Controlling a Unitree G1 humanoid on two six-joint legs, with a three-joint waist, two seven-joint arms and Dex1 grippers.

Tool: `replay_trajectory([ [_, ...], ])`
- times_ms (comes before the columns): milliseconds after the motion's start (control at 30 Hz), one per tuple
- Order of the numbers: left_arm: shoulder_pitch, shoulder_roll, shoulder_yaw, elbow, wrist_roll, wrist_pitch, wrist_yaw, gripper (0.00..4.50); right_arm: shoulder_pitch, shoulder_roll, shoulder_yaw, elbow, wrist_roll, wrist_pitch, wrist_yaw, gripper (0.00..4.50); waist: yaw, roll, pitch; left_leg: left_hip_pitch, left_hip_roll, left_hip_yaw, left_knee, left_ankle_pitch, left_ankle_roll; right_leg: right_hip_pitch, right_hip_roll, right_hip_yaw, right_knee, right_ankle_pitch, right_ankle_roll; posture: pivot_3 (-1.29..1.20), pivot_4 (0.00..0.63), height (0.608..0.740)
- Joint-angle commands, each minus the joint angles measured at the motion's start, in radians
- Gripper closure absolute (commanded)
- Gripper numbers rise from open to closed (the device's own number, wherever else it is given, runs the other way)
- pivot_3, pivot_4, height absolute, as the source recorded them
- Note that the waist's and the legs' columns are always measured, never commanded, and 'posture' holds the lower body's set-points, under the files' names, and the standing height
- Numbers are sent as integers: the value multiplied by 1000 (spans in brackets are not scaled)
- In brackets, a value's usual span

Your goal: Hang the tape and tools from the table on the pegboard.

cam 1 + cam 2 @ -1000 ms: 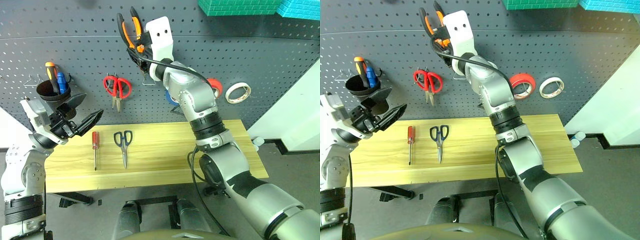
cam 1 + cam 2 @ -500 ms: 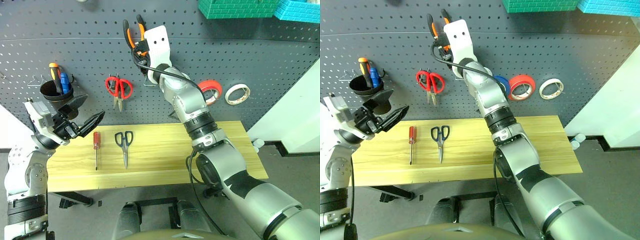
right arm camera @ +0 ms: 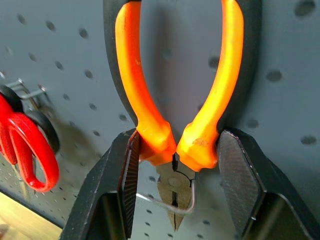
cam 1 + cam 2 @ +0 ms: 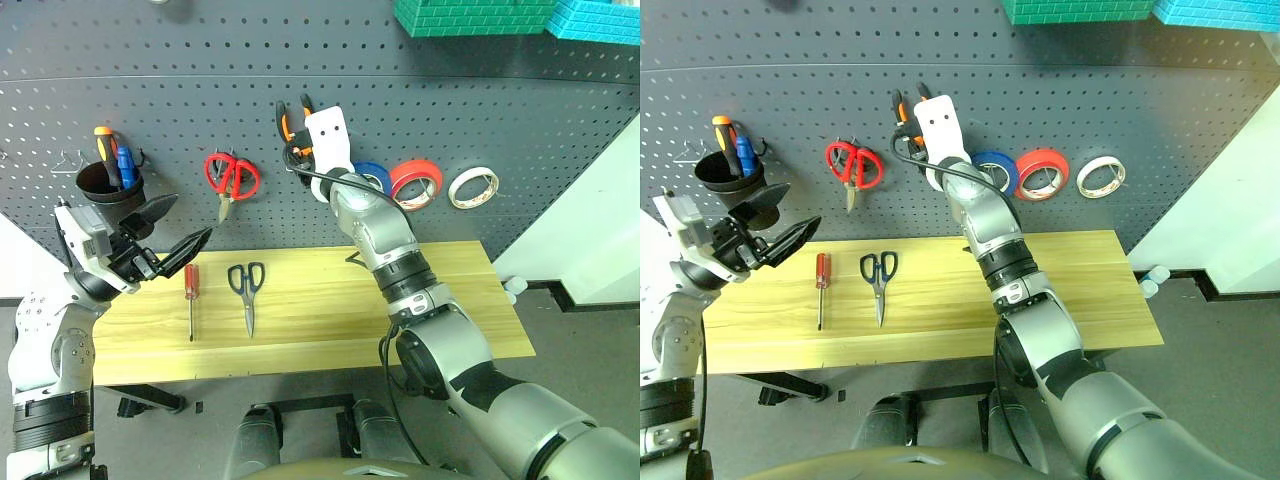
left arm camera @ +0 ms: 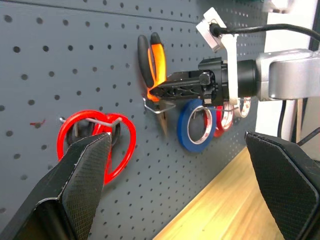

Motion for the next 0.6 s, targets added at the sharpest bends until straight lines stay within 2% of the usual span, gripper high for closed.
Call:
replay_trajectory([
  [33,-21,12,5,-5,-5,-8,-1,0,-8,-2,-33,-62,7,3,-25,1783,1,0,0,0,0,0,0,0,0,0,0,0,0,0,0,155,72,740],
  [233,-27,15,3,6,-5,-6,-5,0,-22,-8,-87,-152,65,63,-33,48,1,0,0,0,1,0,1,0,0,1,-1,-2,0,1,-1,150,76,740],
  [433,-12,16,0,6,2,-3,-5,0,21,-55,-78,-394,137,212,52,48,2,1,1,-3,4,0,1,0,0,0,-1,-6,-1,1,-2,153,81,740],
  [600,38,6,7,-20,2,-2,17,0,109,-173,-37,-666,240,444,211,48,1,1,0,-3,4,1,-1,0,0,-1,-1,-6,-2,-3,-2,157,91,740],
])
